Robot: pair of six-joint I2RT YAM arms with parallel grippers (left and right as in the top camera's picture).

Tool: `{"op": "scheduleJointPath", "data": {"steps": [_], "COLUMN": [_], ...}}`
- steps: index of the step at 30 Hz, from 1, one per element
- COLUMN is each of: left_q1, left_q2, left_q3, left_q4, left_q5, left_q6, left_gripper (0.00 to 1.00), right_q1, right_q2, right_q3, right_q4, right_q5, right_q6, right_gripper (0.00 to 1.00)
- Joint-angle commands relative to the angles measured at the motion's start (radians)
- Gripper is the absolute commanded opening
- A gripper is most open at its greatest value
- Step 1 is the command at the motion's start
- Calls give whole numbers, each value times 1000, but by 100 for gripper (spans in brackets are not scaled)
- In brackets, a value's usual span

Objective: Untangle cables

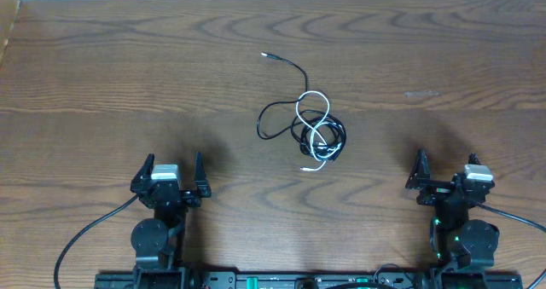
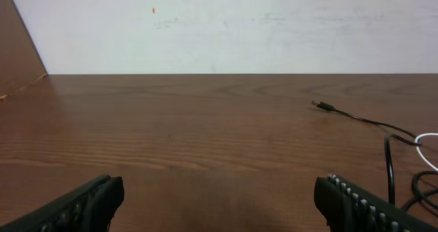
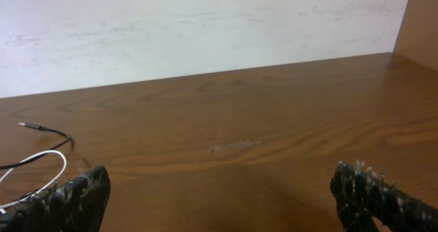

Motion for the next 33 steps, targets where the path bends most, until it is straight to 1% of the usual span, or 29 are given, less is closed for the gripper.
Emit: {"op": "scheduleJointPath", "data": {"steps": [1, 15, 18, 22, 26, 27, 29, 33], "left_q1": [-2, -2, -2, -2, -2, -2, -2, -2], "left_q2": [-6, -6, -6, -6, -1, 6, 66, 167], "left_q3": [-10, -10, -10, -6, 11, 20, 49, 93], "left_q4": [-48, -44, -45, -45, -60, -60, -60, -63], "left_q5": [-6, -6, -6, -7, -60, -60, -59, -53], "left_q6": [-1, -3, -39, -39, -51, -55, -131, -167], "left_gripper": [94, 94, 94, 94, 94, 94, 94, 94], "right_q1": [-4, -4, -4, -4, -4, -4, -4, -4], "right_q2": [-6, -6, -6, -6, 3, 13, 79, 188], "right_q3": [-2, -2, -2, -2, -1, 0, 35, 114], "right_q4": [-3, -2, -2, -2, -3, -4, -23, -66], "right_q5": [5, 5, 5, 5, 5, 5, 13, 14], "right_q6": [10, 11, 19, 22, 22, 22, 17, -19], "right_gripper": [99, 99, 99, 99, 99, 99, 99, 99]}}
